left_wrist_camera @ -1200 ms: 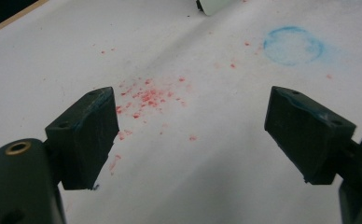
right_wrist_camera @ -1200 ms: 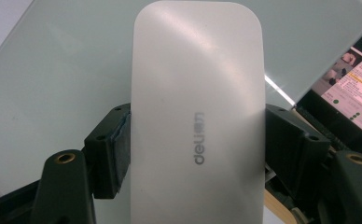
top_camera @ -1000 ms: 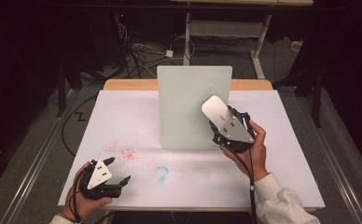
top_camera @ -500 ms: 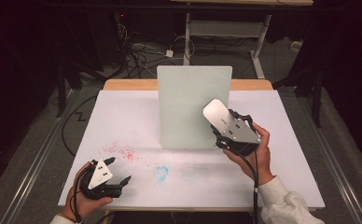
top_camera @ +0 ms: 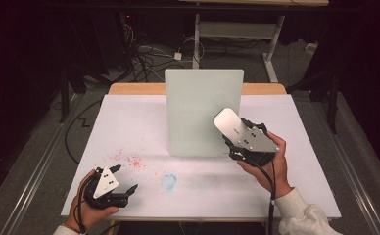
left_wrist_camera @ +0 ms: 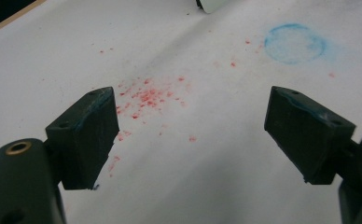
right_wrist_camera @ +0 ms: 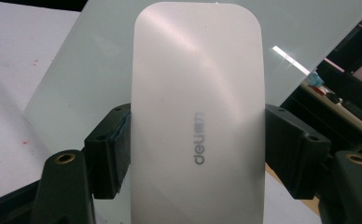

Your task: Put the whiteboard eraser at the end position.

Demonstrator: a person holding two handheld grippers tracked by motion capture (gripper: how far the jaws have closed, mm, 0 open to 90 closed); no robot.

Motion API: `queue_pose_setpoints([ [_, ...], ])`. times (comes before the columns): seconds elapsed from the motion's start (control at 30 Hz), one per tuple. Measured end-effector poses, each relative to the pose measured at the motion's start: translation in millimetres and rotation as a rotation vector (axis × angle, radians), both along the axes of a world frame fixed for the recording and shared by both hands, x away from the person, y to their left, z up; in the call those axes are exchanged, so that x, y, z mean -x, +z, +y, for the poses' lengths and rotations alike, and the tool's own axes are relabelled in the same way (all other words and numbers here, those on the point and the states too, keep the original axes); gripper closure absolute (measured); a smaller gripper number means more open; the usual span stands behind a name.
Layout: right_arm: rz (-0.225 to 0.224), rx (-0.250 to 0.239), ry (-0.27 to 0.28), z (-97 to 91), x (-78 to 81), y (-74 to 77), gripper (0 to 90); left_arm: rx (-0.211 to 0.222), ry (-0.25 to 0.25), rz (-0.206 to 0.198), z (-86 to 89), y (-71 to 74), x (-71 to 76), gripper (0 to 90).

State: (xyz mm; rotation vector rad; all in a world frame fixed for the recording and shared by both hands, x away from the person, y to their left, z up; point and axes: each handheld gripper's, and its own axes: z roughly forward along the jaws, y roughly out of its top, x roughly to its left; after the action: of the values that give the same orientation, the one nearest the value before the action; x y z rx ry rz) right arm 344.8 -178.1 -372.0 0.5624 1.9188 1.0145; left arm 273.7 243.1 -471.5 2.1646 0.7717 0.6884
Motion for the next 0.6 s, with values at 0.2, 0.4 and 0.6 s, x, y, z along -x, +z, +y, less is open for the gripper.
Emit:
queue_pose_setpoints([
  [0.2,0.022,0.000,0.036,-2.1,5.2,-0.3,31.1,-0.001,0.001,0.000,0.2,-0.2,-0.2,16.9],
  [0.4,0.056,0.009,0.081,-2.3,9.7,-3.6,31.1,-0.002,0.004,0.002,0.1,-0.4,-0.5,16.9],
  [0.6,0.092,0.034,0.134,-3.4,14.7,-7.9,31.1,-0.009,0.005,0.003,-2.1,-0.9,-0.7,16.8],
])
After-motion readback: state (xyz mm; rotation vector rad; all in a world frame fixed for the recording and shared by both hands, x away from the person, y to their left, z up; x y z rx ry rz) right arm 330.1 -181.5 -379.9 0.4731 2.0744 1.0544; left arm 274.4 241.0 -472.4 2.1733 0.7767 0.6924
